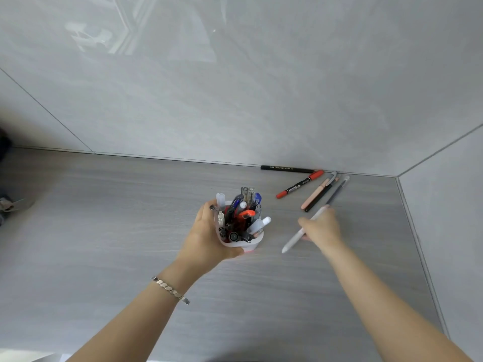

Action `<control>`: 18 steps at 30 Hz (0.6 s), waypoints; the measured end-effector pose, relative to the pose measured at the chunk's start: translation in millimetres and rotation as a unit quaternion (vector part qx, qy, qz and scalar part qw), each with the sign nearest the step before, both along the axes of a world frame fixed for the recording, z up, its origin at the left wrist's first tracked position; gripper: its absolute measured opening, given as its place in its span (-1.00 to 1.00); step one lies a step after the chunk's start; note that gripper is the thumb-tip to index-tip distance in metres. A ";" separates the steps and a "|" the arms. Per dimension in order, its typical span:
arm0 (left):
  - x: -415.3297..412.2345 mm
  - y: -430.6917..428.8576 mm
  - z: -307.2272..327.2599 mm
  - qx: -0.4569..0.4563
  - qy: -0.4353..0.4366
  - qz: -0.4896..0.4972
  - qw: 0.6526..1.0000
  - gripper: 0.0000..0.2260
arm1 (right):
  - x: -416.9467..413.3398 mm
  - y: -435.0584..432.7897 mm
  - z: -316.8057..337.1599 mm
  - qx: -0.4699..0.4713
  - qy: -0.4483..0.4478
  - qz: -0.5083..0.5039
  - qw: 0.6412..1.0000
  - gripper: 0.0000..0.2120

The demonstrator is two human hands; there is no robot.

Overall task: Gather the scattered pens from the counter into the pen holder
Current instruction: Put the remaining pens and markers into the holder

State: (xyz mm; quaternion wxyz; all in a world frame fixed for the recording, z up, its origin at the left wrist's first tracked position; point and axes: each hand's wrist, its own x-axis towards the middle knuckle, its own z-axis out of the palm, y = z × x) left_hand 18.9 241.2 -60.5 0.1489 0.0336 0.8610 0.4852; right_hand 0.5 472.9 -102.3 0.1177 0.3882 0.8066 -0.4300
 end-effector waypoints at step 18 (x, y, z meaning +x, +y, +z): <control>7.1 -0.8 3.9 -0.011 0.019 -0.025 0.999 0.04 | -48.0 74.0 0.6 0.116 -0.030 -0.036 0.992 -0.60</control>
